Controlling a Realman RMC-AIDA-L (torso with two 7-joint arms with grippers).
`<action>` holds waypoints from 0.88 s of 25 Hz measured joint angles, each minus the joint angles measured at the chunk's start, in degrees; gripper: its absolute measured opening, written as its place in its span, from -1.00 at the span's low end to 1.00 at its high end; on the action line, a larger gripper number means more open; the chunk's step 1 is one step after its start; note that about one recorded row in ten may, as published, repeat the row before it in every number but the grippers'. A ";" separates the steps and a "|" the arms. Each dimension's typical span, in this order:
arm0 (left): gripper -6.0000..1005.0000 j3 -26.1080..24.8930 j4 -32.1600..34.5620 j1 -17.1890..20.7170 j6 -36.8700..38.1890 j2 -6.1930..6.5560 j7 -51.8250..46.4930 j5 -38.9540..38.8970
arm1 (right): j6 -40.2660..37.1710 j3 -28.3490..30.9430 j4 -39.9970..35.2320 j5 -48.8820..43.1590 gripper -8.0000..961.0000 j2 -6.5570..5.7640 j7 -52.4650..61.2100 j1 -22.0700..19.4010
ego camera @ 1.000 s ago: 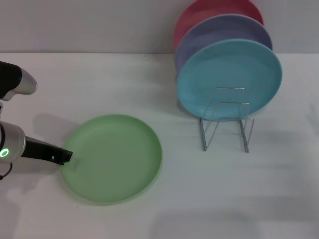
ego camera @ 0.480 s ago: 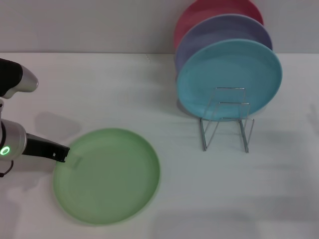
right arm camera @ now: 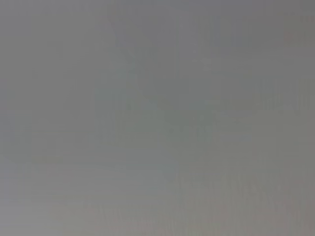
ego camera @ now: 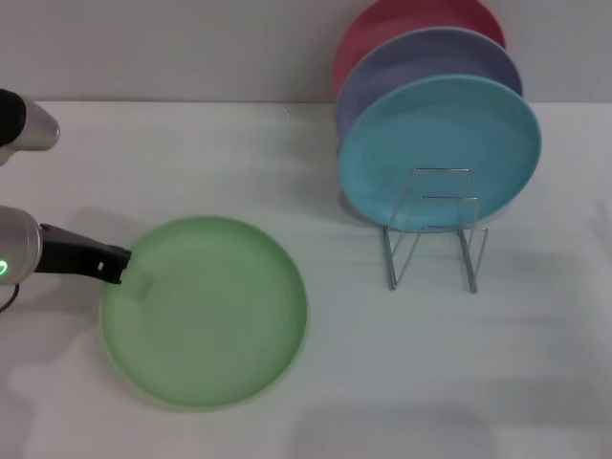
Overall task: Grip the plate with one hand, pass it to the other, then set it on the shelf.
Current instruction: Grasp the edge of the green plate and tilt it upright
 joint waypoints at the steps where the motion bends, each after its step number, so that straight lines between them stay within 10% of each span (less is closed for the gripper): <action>1: -0.97 -0.06 0.36 0.05 -0.04 0.02 0.28 -0.32 | -0.06 -0.01 0.19 -0.02 0.73 0.00 0.00 -0.01; 18: -0.96 -2.81 8.70 1.54 -0.67 0.16 2.87 -3.31 | -25.62 -12.71 2.64 -0.24 0.72 -0.75 -2.80 4.62; 22: -0.96 -3.21 10.40 1.49 -0.43 0.11 2.87 -3.33 | -13.35 -14.30 10.54 -4.22 0.72 -4.67 4.30 8.35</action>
